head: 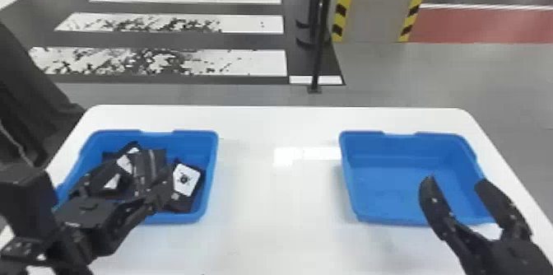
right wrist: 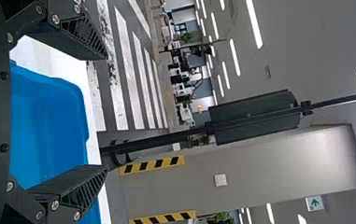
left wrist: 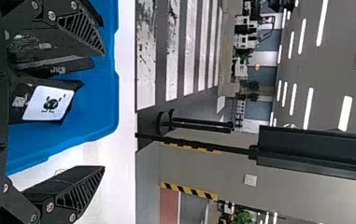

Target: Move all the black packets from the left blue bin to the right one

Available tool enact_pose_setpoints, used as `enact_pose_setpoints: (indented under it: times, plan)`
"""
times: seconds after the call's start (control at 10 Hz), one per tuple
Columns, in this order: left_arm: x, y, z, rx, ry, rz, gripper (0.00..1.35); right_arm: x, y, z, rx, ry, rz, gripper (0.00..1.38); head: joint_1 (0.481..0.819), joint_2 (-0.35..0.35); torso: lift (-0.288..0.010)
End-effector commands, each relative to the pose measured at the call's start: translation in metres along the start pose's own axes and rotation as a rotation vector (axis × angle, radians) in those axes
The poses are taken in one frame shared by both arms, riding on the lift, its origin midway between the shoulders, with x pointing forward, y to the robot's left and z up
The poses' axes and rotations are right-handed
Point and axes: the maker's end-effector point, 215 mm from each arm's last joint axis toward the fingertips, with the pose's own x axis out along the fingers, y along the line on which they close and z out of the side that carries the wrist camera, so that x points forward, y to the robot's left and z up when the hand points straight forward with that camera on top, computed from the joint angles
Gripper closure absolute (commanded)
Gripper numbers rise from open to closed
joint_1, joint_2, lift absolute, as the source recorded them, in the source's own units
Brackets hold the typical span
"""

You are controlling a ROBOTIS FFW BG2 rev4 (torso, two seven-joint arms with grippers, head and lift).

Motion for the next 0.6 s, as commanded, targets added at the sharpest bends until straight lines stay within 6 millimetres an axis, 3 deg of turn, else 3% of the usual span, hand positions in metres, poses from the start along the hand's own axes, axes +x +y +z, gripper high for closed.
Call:
enact_pose_setpoints:
  times: [0.0, 0.3, 0.5]
  plan:
    - [0.013, 0.002, -0.023, -0.010, 0.097, 0.002, 0.18, -0.003, 0.001, -0.003, 0.002, 0.008, 0.002, 0.20, 0.695, -0.005, -0.140]
    - [0.041, 0.005, -0.052, 0.004, 0.211, 0.026, 0.18, -0.003, 0.004, 0.000, 0.003, 0.003, 0.007, 0.20, 0.695, 0.000, -0.140]
    - [0.054, 0.028, -0.061, 0.039, 0.270, 0.075, 0.18, -0.003, 0.004, 0.001, 0.004, 0.001, 0.007, 0.20, 0.695, 0.001, -0.140]
